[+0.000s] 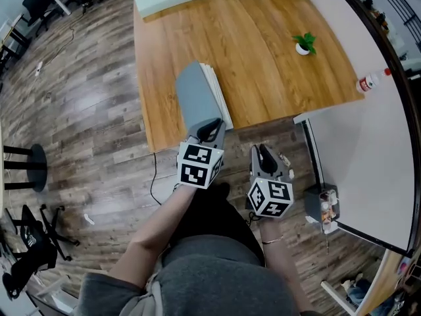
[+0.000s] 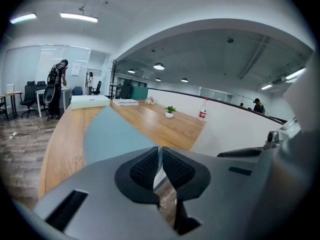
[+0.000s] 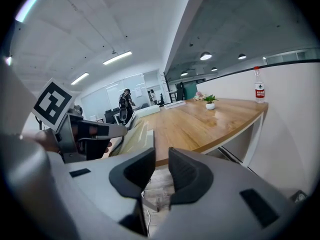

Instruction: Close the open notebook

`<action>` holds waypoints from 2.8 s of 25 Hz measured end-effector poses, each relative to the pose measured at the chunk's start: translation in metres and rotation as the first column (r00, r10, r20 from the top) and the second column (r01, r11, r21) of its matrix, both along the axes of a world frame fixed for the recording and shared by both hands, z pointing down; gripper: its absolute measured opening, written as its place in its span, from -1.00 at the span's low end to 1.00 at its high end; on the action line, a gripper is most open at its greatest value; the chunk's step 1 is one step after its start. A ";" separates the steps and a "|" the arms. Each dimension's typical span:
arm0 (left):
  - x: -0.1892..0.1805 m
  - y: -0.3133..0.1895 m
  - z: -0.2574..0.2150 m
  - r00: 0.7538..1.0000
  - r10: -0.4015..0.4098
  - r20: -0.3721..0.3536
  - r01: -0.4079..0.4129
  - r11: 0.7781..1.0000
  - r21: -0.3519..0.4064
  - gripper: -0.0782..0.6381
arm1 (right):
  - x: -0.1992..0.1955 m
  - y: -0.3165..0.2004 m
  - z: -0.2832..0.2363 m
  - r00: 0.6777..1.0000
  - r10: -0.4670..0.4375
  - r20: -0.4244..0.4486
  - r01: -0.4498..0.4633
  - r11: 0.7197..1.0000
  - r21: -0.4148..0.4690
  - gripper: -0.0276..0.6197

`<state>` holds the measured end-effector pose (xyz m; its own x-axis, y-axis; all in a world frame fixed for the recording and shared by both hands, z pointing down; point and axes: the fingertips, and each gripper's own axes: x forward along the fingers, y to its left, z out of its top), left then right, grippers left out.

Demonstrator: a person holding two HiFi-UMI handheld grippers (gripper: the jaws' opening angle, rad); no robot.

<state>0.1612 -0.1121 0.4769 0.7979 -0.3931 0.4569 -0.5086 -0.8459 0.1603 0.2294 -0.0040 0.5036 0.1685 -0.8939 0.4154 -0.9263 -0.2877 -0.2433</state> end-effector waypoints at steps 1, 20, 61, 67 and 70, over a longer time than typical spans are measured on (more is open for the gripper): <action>0.002 0.001 0.003 1.000 0.009 0.008 -0.009 1.000 -0.001 -0.67 | 0.001 0.002 0.001 1.000 0.006 0.001 -0.006 1.000 -0.002 -0.64; 0.039 0.006 0.062 0.970 0.135 0.200 -0.126 0.990 -0.057 -0.67 | 0.010 0.027 0.010 0.993 0.116 0.027 -0.115 0.993 -0.036 -0.64; -0.009 -0.011 -0.003 0.999 -0.032 0.016 0.032 0.999 0.022 -0.57 | 0.016 -0.006 -0.043 1.000 0.012 -0.016 -0.010 0.995 0.096 -0.65; -0.053 -0.028 -0.031 0.987 -0.157 -0.038 0.160 0.984 0.079 -0.63 | 0.000 -0.025 -0.065 0.997 -0.066 -0.036 0.070 0.986 0.151 -0.75; -0.074 -0.033 -0.037 0.977 -0.210 -0.048 0.214 0.971 0.106 -0.67 | -0.008 -0.034 -0.074 0.994 -0.100 -0.047 0.107 0.979 0.173 -0.84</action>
<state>0.0869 -0.1449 0.4395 0.7065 -0.6009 0.3740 -0.6735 -0.7332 0.0943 0.2212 -0.0375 0.4296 0.0837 -0.9656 0.2462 -0.9583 -0.1457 -0.2459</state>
